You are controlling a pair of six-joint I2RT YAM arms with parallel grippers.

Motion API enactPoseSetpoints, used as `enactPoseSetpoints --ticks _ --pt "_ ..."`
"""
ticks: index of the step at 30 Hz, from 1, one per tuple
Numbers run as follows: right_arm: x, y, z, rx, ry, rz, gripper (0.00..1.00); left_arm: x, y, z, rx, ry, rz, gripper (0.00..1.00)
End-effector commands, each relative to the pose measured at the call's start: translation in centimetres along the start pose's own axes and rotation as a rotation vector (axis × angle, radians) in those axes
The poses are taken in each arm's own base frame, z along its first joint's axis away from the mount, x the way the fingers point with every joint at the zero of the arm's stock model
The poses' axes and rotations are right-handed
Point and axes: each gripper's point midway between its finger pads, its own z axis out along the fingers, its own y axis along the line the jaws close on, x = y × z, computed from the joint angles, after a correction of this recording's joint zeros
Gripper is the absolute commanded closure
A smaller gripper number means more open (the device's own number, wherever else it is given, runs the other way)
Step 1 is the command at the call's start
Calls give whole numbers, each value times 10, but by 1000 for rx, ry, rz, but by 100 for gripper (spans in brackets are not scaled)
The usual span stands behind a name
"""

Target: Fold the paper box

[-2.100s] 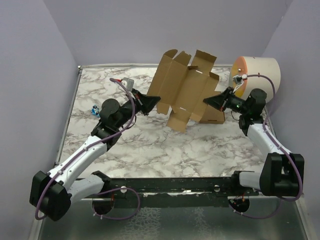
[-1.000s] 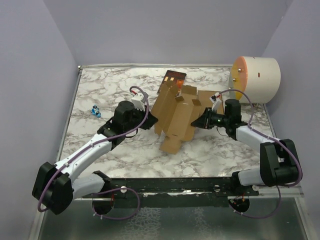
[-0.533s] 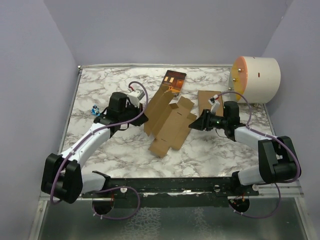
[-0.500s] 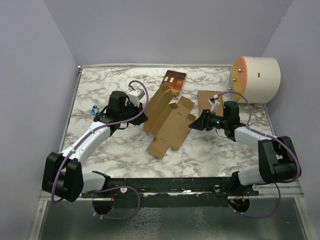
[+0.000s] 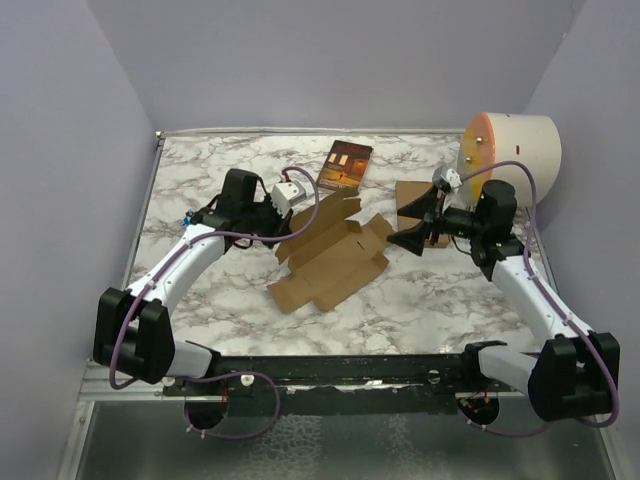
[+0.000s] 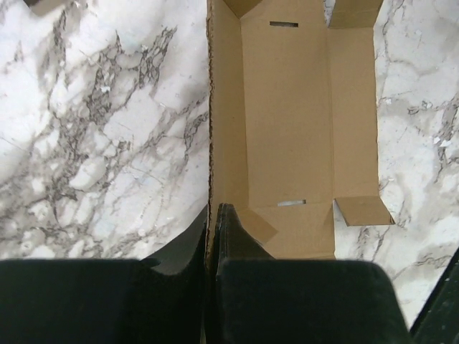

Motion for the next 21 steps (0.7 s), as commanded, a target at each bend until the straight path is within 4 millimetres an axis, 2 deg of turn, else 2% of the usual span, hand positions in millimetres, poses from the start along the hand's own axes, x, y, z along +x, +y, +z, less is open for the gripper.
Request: enactPoseSetpoints --ticks 1,3,7,10,14,21 --pt "2 29 -5 -159 -14 -157 12 -28 -1 -7 39 -82 202 100" --pt "5 28 -6 -161 5 -138 11 -42 -2 -13 38 -125 257 100" --pt "-6 12 -16 -125 27 -74 11 -58 -11 -23 72 -172 322 100" --pt "-7 -6 -25 -74 21 -62 11 -52 -20 -28 97 -164 318 100" --pt "2 -36 -33 18 38 -48 11 -49 -33 -38 102 -211 343 100" --pt "26 -59 -22 -35 79 19 11 -46 -49 -43 115 -291 399 100"
